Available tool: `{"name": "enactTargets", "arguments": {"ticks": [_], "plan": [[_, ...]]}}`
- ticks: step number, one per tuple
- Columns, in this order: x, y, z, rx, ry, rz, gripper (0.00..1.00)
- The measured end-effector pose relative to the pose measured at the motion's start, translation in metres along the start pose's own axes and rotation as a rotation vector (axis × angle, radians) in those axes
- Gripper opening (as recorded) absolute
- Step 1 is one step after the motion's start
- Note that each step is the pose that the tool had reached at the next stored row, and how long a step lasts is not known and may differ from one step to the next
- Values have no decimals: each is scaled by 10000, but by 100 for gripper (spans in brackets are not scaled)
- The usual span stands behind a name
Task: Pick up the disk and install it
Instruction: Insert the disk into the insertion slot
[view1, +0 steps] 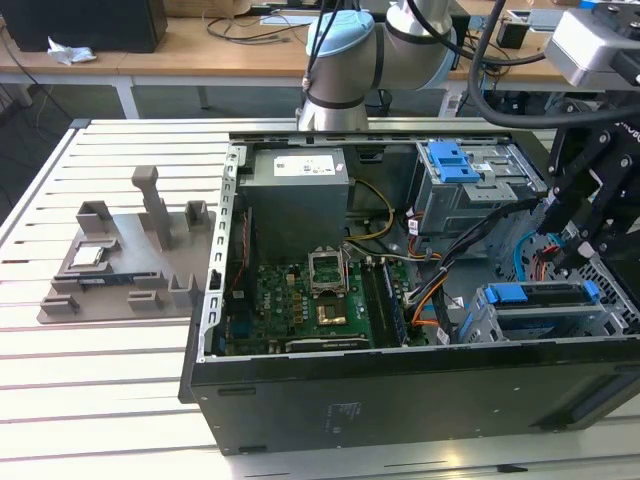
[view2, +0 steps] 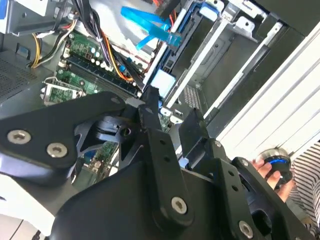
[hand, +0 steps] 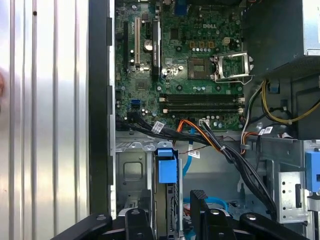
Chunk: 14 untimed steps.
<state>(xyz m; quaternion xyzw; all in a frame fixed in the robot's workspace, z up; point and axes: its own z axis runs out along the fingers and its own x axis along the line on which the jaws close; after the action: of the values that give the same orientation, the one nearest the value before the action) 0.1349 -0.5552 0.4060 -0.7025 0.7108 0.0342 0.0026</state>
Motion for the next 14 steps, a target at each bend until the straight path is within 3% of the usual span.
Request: {"name": "enactTargets", "arguments": {"ticks": [2, 4, 5, 6, 11, 14], "plan": [[0, 0, 4, 0, -1, 0, 43], [0, 0, 5, 0, 0, 0, 24], [0, 0, 6, 0, -1, 0, 24], [0, 0, 7, 0, 0, 0, 12], [-1, -2, 15, 0, -4, 0, 11], [-36, -124, 11, -5, -1, 1, 11]]}}
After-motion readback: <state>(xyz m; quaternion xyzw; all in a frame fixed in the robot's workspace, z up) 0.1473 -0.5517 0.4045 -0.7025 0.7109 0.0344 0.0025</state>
